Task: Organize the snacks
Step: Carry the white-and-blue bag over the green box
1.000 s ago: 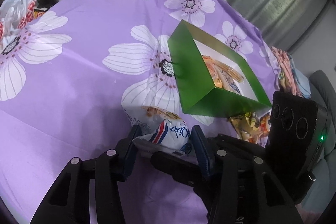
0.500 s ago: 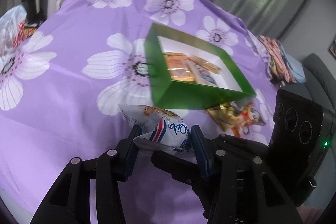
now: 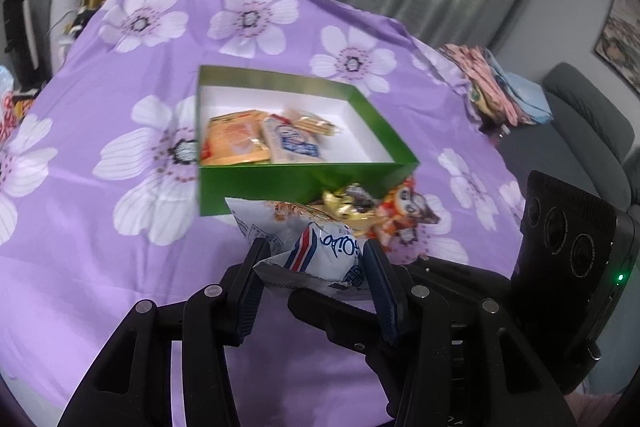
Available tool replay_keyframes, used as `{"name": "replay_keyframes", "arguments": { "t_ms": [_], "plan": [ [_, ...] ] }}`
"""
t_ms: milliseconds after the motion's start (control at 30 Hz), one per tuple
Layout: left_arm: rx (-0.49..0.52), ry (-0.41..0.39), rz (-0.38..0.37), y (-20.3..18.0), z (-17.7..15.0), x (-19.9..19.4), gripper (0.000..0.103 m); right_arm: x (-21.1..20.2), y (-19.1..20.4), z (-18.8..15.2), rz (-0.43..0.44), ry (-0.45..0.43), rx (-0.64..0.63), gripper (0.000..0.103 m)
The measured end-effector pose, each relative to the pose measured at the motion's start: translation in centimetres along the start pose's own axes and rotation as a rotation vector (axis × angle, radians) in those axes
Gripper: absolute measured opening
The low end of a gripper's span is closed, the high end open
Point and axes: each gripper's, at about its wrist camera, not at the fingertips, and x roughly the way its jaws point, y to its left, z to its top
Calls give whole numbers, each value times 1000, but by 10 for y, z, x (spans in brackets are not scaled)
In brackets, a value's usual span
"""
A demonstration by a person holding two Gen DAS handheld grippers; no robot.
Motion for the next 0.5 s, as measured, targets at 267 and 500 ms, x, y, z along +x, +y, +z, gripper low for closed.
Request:
{"name": "replay_keyframes", "arguments": {
  "t_ms": [267, 500],
  "plan": [
    [66, 10, -12, -31, 6, 6, 49, -25, -14, -6, -23, -55, 26, 33],
    [110, 22, -16, -47, 14, 15, 49, -36, -25, -8, -37, -93, 49, 33]
  ]
}}
